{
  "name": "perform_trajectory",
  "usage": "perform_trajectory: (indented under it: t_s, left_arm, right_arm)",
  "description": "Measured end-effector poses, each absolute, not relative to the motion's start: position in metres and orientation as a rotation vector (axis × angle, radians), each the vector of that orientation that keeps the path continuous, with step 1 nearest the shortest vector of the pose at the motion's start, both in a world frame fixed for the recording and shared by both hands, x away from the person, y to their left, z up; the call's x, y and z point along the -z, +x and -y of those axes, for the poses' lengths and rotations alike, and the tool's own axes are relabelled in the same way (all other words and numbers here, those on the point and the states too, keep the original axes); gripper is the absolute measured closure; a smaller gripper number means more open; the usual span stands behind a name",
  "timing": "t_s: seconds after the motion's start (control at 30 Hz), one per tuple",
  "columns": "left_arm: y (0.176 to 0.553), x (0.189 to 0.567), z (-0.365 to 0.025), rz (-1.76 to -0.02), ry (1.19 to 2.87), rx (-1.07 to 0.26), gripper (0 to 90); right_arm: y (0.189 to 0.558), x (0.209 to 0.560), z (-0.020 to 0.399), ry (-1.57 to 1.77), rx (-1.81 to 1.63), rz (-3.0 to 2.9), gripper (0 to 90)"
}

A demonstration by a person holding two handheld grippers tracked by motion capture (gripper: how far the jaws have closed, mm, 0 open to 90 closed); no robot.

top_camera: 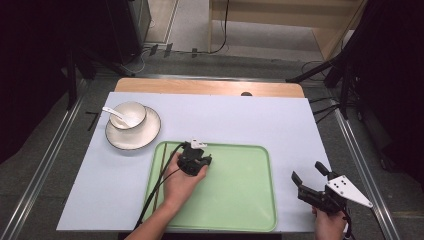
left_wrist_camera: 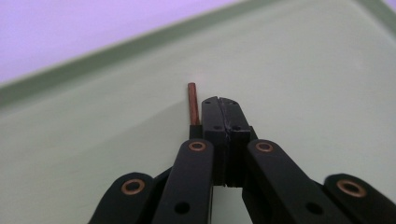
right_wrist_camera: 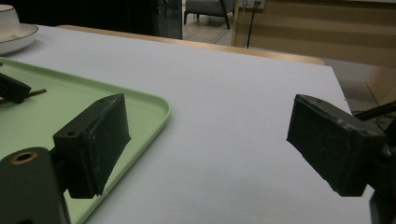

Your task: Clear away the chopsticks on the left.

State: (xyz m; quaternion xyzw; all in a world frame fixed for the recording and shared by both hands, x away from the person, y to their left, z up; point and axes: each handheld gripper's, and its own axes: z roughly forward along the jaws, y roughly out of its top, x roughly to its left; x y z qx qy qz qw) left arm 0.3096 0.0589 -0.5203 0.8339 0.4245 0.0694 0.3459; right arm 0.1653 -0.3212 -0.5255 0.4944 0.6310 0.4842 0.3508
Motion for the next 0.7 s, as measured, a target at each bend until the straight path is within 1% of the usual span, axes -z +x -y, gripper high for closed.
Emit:
perform_trajectory:
  t_s: [0.03, 0.07, 0.1, 0.13, 0.3, 0.43, 0.7]
  left_arm:
    - [0.316, 0.519, -0.071, -1.153, 2.143, -0.193, 90.0]
    - [0.316, 0.519, -0.071, -1.153, 2.143, -0.193, 90.0]
    - [0.323, 0.518, -0.086, -1.204, 2.119, -0.202, 90.0]
    - [0.323, 0.518, -0.086, -1.204, 2.119, -0.202, 90.0]
    - [0.334, 0.518, -0.117, -1.295, 2.053, -0.205, 90.0]
    - [0.339, 0.517, -0.131, -1.324, 2.038, -0.218, 90.0]
    - [0.343, 0.516, -0.144, -1.353, 2.023, -0.236, 90.0]
  right_arm:
    - [0.165, 0.525, 0.321, 1.276, -1.252, -1.636, 13.0]
    - [0.165, 0.525, 0.321, 1.276, -1.252, -1.636, 13.0]
    - [0.166, 0.526, 0.321, 1.279, -1.253, -1.640, 13.0]
    - [0.166, 0.526, 0.321, 1.281, -1.254, -1.640, 13.0]
    - [0.167, 0.526, 0.320, 1.279, -1.252, -1.643, 13.0]
    - [0.167, 0.526, 0.320, 1.278, -1.252, -1.644, 13.0]
    - [0.168, 0.527, 0.320, 1.281, -1.250, -1.645, 13.0]
